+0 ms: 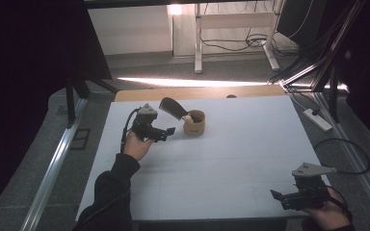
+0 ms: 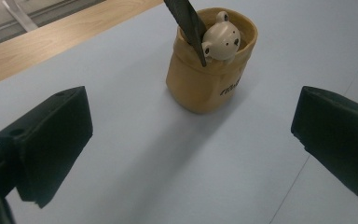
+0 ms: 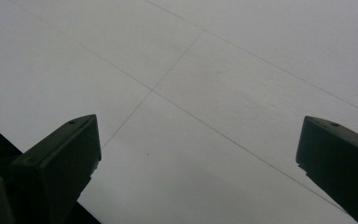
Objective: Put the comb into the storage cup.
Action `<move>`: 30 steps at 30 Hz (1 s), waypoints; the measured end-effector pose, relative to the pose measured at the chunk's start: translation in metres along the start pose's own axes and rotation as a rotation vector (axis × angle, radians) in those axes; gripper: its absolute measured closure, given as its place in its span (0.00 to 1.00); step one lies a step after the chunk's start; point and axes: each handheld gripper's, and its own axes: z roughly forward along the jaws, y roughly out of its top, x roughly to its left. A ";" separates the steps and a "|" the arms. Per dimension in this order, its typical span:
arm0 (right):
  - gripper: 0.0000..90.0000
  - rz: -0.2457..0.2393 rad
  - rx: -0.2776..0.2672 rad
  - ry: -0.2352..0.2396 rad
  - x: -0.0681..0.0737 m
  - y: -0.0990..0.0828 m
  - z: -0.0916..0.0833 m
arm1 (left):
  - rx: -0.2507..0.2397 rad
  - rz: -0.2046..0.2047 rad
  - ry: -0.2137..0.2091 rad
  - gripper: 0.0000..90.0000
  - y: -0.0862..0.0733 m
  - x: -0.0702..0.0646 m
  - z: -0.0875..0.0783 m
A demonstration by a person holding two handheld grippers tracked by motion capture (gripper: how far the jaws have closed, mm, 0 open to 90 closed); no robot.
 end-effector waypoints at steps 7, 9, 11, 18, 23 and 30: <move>0.00 -0.006 0.003 0.001 0.000 0.000 0.000 | 0.002 -0.006 0.009 0.00 -0.003 -0.005 -0.004; 0.00 -0.004 0.001 0.001 0.000 0.000 0.000 | 0.003 -0.010 0.013 0.00 -0.005 -0.007 -0.005; 0.00 -0.003 -0.002 0.001 0.000 0.000 0.000 | 0.010 -0.007 0.015 0.00 -0.006 -0.008 -0.005; 0.00 0.007 -0.010 0.001 -0.001 0.000 -0.001 | 0.015 0.003 0.032 0.00 -0.010 -0.013 -0.008; 0.00 0.022 -0.022 -0.008 -0.002 -0.001 -0.002 | 0.011 0.009 0.038 0.00 -0.013 -0.015 -0.014; 0.00 0.020 -0.031 -0.015 -0.001 -0.001 -0.003 | 0.010 0.009 0.044 0.00 -0.019 -0.019 -0.021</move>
